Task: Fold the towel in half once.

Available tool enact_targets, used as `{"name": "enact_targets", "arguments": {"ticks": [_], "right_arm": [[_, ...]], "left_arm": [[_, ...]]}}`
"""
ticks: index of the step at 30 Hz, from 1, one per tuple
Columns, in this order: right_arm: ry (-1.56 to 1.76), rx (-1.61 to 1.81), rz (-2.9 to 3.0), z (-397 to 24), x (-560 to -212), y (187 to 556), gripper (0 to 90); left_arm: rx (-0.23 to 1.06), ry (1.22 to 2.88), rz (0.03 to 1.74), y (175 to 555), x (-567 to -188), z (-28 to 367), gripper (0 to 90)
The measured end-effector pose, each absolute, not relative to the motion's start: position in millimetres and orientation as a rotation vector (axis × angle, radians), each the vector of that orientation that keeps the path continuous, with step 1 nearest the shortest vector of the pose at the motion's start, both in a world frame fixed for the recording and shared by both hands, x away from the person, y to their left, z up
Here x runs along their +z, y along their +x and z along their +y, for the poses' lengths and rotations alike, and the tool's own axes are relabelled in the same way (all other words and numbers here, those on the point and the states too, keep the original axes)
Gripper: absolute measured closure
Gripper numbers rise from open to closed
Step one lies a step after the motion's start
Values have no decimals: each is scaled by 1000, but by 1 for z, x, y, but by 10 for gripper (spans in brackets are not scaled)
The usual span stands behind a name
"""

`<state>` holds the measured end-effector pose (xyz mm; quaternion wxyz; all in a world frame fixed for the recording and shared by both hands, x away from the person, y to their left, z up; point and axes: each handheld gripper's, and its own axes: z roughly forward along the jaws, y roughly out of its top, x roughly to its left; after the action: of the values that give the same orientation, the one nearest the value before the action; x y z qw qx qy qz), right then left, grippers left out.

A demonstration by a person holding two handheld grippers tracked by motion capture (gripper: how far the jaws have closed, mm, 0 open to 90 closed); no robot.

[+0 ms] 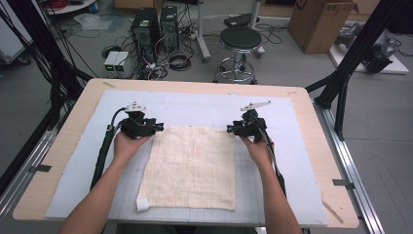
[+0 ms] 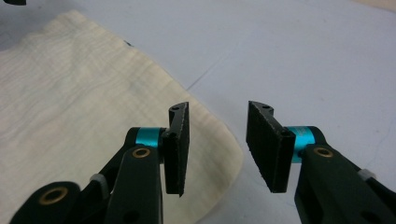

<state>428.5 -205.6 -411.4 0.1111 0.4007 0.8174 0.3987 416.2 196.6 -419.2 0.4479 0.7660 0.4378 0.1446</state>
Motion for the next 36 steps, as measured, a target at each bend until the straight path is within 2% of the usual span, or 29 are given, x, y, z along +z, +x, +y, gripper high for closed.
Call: {"name": "enact_targets", "arguments": {"ticks": [12, 16, 18, 20, 36], "right_arm": [[1273, 1083, 2477, -209, -436, 440, 668], [1266, 1051, 2486, -204, -435, 438, 750], [1241, 1031, 2489, -201, -435, 439, 826], [1246, 1024, 2498, -199, -434, 439, 849], [1240, 1131, 2401, -201, -407, 443, 855]], "left_arm": [[320, 1938, 1196, 427, -441, 193, 653], [397, 2005, 1163, 425, -440, 190, 773], [398, 2006, 1173, 426, -440, 192, 827], [394, 2002, 1174, 426, -440, 193, 870], [447, 1841, 1212, 427, -420, 208, 887]]}}
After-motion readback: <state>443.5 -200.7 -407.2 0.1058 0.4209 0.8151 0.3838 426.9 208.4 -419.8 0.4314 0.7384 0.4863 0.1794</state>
